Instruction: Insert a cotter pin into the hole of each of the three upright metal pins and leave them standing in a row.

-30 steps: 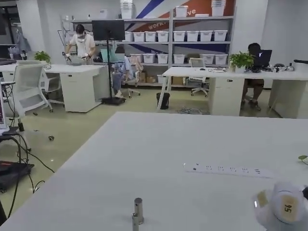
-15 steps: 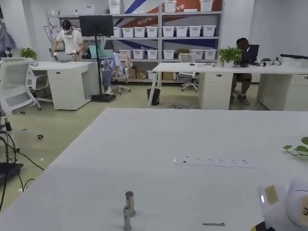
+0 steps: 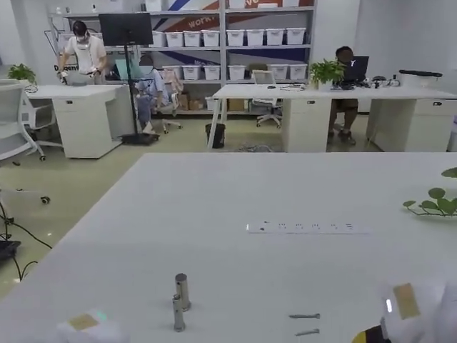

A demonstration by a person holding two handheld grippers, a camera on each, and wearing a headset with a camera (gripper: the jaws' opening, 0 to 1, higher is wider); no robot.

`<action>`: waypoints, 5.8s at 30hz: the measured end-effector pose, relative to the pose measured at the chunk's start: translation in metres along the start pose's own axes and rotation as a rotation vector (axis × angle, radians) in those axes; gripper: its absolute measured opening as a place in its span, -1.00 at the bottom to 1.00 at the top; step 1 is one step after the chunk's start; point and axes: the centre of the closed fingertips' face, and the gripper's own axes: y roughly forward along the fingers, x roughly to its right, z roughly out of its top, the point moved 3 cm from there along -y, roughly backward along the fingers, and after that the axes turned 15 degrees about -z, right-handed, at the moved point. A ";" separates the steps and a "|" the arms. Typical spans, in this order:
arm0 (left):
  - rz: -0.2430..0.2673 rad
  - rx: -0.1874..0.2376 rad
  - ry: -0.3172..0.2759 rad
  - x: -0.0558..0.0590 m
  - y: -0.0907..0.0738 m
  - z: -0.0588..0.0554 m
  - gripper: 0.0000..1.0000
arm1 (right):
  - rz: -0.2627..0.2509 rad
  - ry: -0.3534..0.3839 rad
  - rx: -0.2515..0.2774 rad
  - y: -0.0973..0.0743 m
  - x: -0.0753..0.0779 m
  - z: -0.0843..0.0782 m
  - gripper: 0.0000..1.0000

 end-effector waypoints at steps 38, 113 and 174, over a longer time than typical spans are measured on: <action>-0.207 -0.068 -0.323 0.029 0.050 -0.014 -0.82 | -0.057 -0.038 0.128 -0.018 -0.044 0.041 -0.96; -0.494 -0.265 0.376 0.060 0.037 -0.021 -1.00 | 0.310 0.348 0.198 -0.030 -0.067 0.039 -0.81; -0.214 -0.212 0.366 -0.021 0.014 -0.011 -0.36 | 0.334 0.256 0.120 0.016 -0.030 0.055 -0.94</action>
